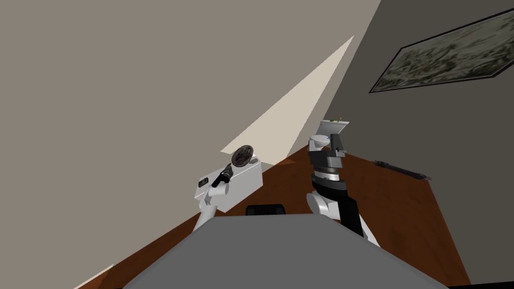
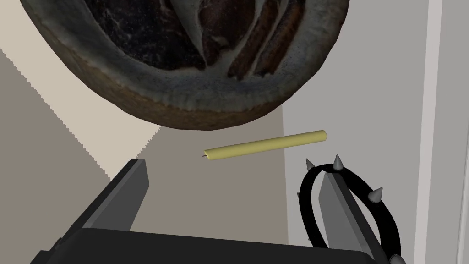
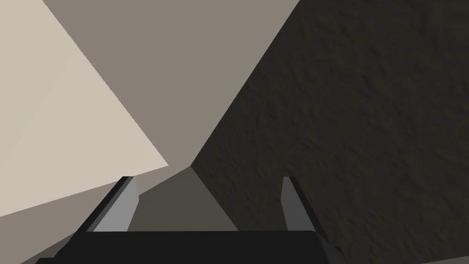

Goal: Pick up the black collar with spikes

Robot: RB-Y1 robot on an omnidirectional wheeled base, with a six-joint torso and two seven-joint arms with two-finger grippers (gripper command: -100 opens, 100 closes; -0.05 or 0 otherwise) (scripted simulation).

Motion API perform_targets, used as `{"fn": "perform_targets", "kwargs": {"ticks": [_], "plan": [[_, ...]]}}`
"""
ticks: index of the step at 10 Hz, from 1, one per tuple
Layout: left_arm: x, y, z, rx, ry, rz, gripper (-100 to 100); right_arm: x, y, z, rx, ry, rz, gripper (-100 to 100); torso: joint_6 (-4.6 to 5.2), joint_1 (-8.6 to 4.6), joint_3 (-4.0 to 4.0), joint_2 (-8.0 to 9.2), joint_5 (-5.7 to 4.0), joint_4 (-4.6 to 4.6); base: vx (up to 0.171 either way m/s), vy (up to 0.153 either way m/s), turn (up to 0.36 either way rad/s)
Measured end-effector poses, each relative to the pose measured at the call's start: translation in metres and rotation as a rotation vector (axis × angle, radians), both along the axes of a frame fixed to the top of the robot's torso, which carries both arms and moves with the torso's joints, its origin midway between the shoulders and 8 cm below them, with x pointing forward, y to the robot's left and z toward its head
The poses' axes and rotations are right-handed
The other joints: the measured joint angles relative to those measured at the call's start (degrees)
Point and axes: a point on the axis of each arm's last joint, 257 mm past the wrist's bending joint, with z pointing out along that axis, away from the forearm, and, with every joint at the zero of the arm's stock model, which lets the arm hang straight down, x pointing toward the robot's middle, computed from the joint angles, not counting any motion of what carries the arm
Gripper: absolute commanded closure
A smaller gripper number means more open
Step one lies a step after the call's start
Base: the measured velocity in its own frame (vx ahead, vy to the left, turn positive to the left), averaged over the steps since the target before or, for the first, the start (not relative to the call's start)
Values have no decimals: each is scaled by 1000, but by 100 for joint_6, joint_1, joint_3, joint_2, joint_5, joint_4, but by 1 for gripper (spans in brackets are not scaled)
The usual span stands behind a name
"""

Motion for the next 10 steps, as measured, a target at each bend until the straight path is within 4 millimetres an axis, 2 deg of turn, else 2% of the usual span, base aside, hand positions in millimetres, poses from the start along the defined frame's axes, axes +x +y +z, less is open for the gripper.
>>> {"fn": "perform_targets", "kwargs": {"ticks": [5, 10], "plan": [[-18, 1, -58, -9, 185, 10, -100, 0, 0, 0, 0, 0, 0, 0, -1, 8, -8, -13, 2, -3, 40, 27, 50], [-45, 9, -97, -4, 339, 17, -100, 0, 0, 0, 0, 0, 0, 0, 0, 8, -10, -17, 2, -4, 56, 34, 87]]}}
